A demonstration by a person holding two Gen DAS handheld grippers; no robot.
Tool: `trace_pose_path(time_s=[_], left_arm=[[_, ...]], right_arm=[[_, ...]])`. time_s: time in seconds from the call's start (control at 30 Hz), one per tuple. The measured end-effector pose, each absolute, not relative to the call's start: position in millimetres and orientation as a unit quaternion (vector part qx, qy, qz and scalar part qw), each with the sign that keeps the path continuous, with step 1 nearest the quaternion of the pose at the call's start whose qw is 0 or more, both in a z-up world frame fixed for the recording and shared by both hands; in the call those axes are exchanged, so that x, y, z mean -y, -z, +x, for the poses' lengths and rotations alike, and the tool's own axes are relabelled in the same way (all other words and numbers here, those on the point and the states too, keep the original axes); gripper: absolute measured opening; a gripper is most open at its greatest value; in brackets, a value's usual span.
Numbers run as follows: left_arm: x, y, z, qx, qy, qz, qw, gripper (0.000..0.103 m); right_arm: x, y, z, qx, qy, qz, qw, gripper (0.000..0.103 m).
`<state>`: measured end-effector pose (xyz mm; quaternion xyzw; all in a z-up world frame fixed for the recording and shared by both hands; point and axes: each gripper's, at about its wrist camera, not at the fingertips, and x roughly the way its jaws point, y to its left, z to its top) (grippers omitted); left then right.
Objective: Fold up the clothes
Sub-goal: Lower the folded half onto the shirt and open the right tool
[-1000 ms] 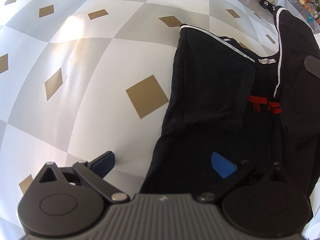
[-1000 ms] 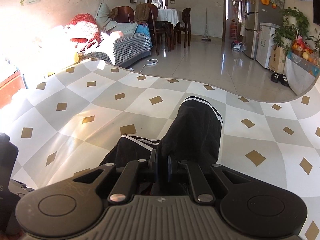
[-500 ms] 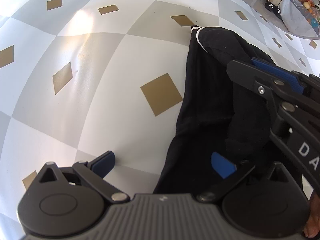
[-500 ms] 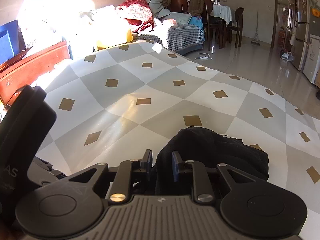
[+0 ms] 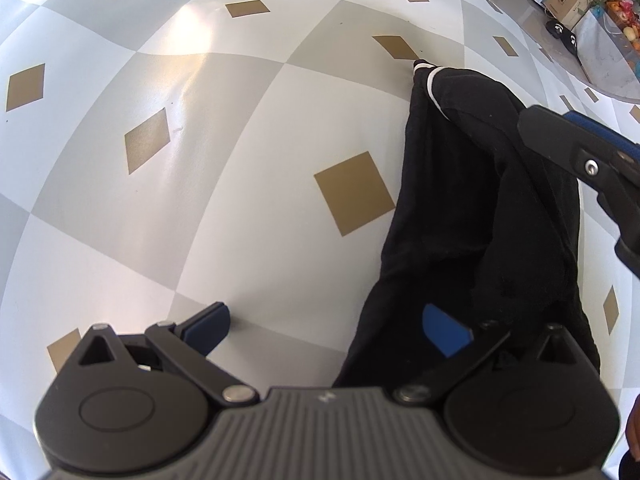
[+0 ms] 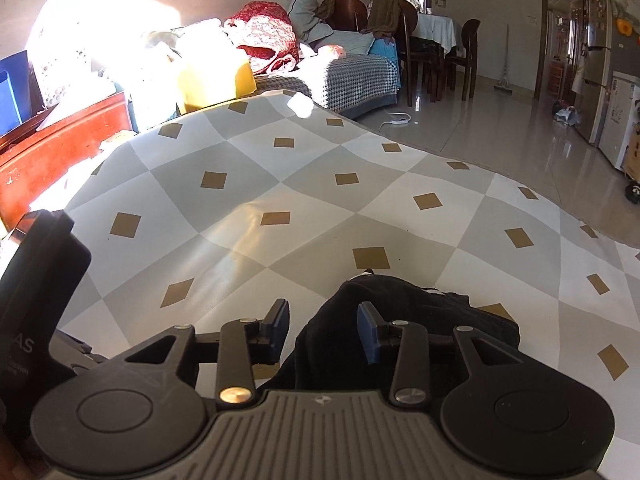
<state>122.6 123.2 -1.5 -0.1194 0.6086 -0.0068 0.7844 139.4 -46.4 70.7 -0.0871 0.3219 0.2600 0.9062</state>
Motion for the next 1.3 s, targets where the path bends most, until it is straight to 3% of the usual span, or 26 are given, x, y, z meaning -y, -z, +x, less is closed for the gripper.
trace_pose_path(time_s=[0.77, 0.93, 1.13, 1.3], left_arm=[[-147, 1, 127, -0.608, -0.018, -0.130, 0.783, 0.103], [-147, 1, 128, -0.610, -0.015, -0.142, 0.780, 0.103], [-147, 3, 128, -0.613, -0.012, -0.152, 0.775, 0.103], [-149, 3, 128, -0.613, -0.013, -0.155, 0.774, 0.103]], right_arm=[[-2, -23, 182, -0.356, -0.228, -0.217, 0.880, 0.037], [2, -9, 189, -0.380, -0.220, -0.223, 0.870, 0.022], [2, 1, 192, -0.385, -0.192, -0.222, 0.875, 0.012], [15, -10, 191, -0.355, -0.161, -0.154, 0.908, 0.008]])
